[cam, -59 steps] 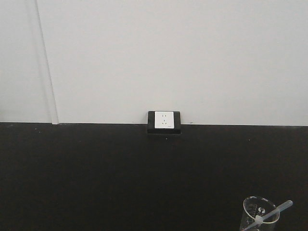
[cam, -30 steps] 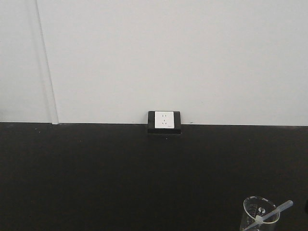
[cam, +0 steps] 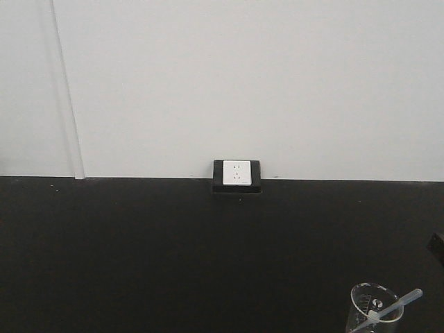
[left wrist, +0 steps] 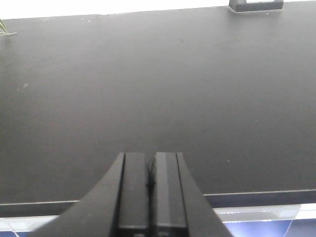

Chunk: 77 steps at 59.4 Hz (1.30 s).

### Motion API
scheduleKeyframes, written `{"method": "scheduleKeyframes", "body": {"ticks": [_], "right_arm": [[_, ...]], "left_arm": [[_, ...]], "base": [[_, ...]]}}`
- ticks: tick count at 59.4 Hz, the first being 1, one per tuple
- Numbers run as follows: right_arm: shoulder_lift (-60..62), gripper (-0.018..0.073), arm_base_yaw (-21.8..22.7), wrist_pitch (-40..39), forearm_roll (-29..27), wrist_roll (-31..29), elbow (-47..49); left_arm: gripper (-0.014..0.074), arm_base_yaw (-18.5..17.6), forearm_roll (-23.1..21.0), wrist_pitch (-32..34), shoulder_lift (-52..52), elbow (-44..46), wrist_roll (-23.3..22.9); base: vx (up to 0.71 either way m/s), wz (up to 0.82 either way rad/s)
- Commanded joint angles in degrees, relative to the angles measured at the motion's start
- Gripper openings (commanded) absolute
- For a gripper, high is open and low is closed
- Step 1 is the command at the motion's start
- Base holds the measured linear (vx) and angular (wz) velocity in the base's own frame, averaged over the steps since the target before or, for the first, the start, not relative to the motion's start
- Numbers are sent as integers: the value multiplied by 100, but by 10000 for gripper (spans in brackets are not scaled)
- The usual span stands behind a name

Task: Grab transparent chemical and place on left bench
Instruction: 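Move the right gripper toward the transparent dropper standing in the glass beaker, then close the right gripper on the dropper and lift it upward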

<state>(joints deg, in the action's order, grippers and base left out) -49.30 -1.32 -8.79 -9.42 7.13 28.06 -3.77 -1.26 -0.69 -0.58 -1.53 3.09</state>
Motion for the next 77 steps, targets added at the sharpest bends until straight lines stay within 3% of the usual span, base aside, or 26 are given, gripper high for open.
{"method": "scheduleKeyframes", "body": {"ticks": [1,11,18,34,46,60,70,77], "right_arm": [[-161,722,29,-706,-619,51,220],[-952,670,29,-1381,-1531,73,234],[-1548,622,29,-1509,-1727,85,321],[-2865,523,29,-1649,-1560,85,758],[-3487,515,29,-1738,-1567,151,995],[-3950,515,29,-1762,-1543,701,995],[-4117,497,29,-1839,-945,1173,995],[-4135,411,29,-1971,-682,1407,995]], "left_arm": [[-3,-10,-4,449,-110,-93,-45],[-3,-10,-4,449,-110,-93,-45],[-3,-10,-4,449,-110,-93,-45],[-3,-10,-4,449,-110,-93,-45],[-3,-10,-4,449,-110,-93,-45],[-3,-10,-4,449,-110,-93,-45],[-3,-10,-4,449,-110,-93,-45],[-3,-10,-4,449,-110,-93,-45]], "base": [[0,0],[0,0],[0,0],[0,0],[0,0],[0,0],[0,0],[0,0]]}}
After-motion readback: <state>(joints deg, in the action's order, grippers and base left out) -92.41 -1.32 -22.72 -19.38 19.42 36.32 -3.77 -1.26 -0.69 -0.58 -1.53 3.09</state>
